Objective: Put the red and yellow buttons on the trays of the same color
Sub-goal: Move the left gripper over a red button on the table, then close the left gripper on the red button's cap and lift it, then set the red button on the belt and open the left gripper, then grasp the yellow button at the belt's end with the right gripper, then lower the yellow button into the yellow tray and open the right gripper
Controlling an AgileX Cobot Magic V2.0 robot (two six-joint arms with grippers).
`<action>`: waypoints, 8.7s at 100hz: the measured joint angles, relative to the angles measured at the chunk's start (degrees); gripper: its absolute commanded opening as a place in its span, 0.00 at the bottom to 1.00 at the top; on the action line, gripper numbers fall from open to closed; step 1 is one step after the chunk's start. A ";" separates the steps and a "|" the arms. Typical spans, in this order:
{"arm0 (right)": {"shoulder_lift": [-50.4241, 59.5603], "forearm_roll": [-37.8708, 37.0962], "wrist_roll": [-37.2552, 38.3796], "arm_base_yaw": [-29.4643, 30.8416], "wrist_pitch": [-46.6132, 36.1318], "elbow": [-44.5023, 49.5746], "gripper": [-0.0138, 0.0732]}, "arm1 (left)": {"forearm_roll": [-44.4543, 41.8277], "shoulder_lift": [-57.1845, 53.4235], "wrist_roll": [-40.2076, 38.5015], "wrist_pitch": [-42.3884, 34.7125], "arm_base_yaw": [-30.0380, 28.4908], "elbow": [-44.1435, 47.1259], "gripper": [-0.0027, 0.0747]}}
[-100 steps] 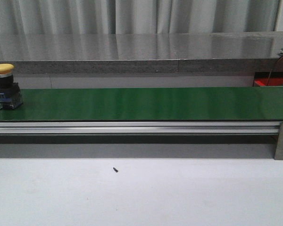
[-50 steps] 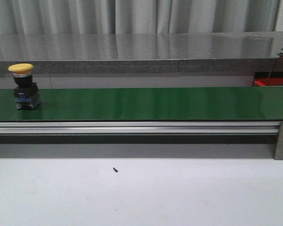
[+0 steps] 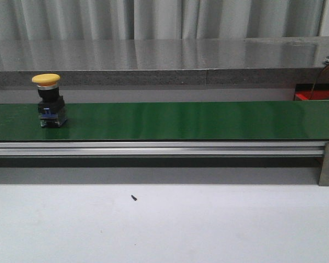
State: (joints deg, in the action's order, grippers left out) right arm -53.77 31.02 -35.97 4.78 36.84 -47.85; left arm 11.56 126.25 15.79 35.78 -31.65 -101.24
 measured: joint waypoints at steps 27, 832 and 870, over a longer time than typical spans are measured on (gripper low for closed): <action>0.00 0.00 0.00 0.00 0.00 0.00 0.08 | 0.00 0.23 0.00 -2.65 0.00 0.00 0.74; -46.63 -2.45 3.00 30.87 7.53 -19.59 0.26 | 18.43 -74.51 13.66 -8.20 36.67 56.44 0.14; -52.52 -2.45 3.00 30.87 6.37 -19.59 0.65 | 18.43 -74.51 13.66 -7.98 36.67 56.44 0.14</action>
State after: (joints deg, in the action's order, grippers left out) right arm -106.29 28.57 -32.97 35.65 43.21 -67.44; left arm 30.00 51.74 29.45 27.81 5.01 -44.80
